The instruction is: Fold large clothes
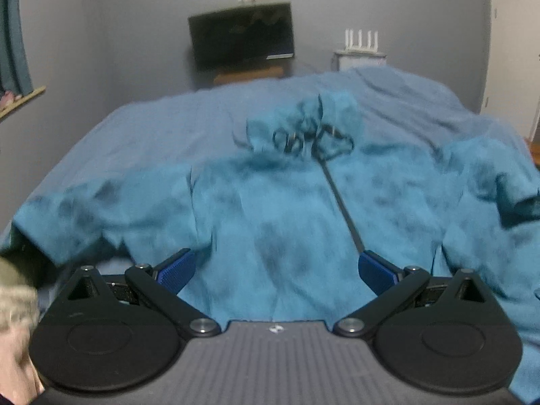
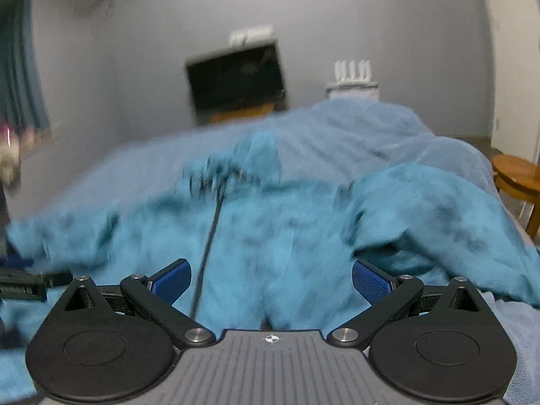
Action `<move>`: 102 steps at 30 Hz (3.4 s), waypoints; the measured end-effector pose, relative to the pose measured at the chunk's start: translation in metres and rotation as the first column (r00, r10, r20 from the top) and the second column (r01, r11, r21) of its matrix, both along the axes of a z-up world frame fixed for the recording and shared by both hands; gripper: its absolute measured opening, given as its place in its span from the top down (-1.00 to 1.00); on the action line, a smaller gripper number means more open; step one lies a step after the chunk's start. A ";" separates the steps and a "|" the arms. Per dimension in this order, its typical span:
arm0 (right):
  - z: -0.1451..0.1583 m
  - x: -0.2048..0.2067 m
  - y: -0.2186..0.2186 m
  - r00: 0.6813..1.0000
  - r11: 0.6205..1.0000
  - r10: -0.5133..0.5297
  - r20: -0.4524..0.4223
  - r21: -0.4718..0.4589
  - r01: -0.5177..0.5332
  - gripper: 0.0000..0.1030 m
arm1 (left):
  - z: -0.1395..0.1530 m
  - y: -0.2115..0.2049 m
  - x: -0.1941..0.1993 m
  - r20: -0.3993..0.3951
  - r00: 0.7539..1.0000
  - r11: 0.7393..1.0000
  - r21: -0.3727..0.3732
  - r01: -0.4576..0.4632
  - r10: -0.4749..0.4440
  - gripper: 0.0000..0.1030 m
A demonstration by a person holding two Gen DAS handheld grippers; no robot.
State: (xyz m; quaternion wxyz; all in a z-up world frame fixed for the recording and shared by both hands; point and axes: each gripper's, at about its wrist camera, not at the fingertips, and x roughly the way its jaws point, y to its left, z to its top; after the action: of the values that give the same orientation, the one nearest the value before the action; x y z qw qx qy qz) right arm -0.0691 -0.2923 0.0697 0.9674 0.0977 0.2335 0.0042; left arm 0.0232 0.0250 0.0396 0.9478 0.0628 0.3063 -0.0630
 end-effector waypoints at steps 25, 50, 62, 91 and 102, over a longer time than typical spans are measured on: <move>-0.099 0.014 -0.245 0.826 0.713 -0.472 -0.308 0.419 0.563 -0.79 | -0.115 -0.010 0.080 -0.185 0.981 0.998 -0.025 0.060 -0.064 -1.00; -0.080 0.034 -0.296 0.689 0.513 -0.724 0.034 0.694 0.505 0.84 | -0.120 0.004 0.091 -0.209 0.976 0.987 -0.157 0.029 -0.061 -1.00; 0.091 0.154 -0.096 0.918 0.990 -0.135 0.372 0.082 0.112 0.86 | -0.122 0.006 0.090 -0.206 0.977 0.986 -0.163 0.025 -0.059 -1.00; -0.121 0.185 -0.009 0.999 0.960 -0.036 -0.029 0.276 0.042 -0.64 | -0.064 -0.117 0.118 -0.085 0.933 0.935 0.032 0.354 -0.351 -1.00; -0.125 0.176 -0.015 0.985 0.984 -0.138 0.099 0.125 0.126 -0.99 | -0.122 -0.215 0.163 -0.232 0.896 0.887 0.186 0.424 -0.379 -0.86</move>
State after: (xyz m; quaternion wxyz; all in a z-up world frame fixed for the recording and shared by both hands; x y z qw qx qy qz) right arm 0.1067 -0.3074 -0.0552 0.9692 0.1698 0.1734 -0.0409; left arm 0.1862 -0.1897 -0.0823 0.8666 0.2287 0.3803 -0.2280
